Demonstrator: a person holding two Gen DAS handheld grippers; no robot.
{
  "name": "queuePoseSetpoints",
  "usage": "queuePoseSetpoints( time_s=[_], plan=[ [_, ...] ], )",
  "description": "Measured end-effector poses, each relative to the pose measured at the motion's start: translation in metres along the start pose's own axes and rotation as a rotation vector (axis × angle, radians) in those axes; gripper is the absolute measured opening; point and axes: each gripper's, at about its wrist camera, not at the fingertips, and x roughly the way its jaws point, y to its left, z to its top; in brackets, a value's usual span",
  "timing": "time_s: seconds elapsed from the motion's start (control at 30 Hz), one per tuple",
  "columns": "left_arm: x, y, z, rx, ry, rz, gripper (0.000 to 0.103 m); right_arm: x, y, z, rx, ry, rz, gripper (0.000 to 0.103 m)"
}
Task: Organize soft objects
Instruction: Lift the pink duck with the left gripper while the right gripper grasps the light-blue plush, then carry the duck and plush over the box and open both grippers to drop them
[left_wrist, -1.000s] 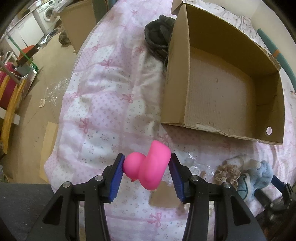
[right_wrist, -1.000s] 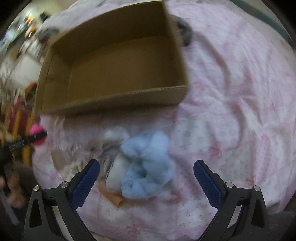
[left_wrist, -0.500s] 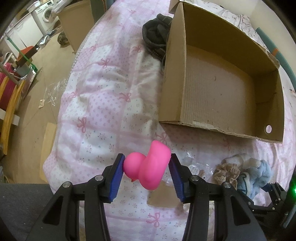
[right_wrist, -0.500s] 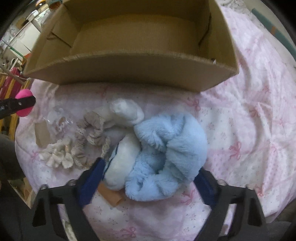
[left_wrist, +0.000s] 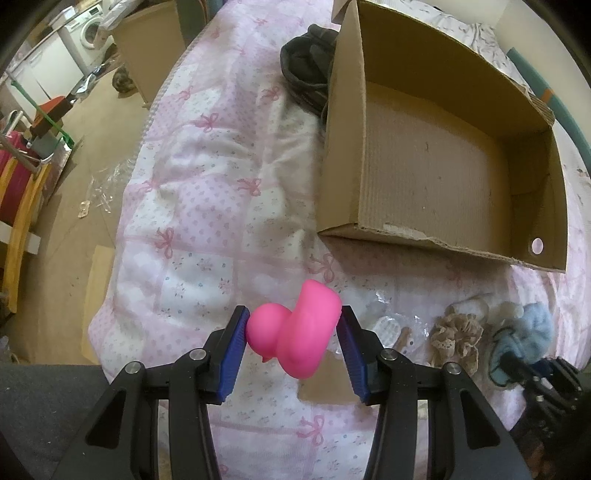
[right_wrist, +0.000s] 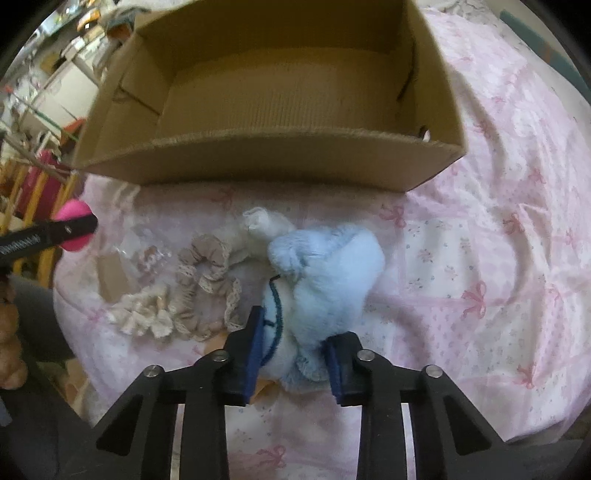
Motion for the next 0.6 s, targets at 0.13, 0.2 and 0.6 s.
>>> queuePoseSetpoints(
  time_s=[0.13, 0.2, 0.6],
  plan=[
    [-0.003, -0.001, -0.003, 0.004, -0.011, 0.011, 0.045, -0.024, 0.004, -0.007, 0.003, -0.063, 0.035, 0.031],
    [-0.006, -0.001, -0.005, 0.005, -0.023, 0.016, 0.045, -0.035, 0.000, -0.007, 0.010, -0.093, 0.057, 0.031],
    [-0.030, 0.010, -0.015, -0.057, -0.125, 0.054, 0.045, -0.101, -0.003, -0.004, 0.041, -0.364, 0.189, 0.028]
  ],
)
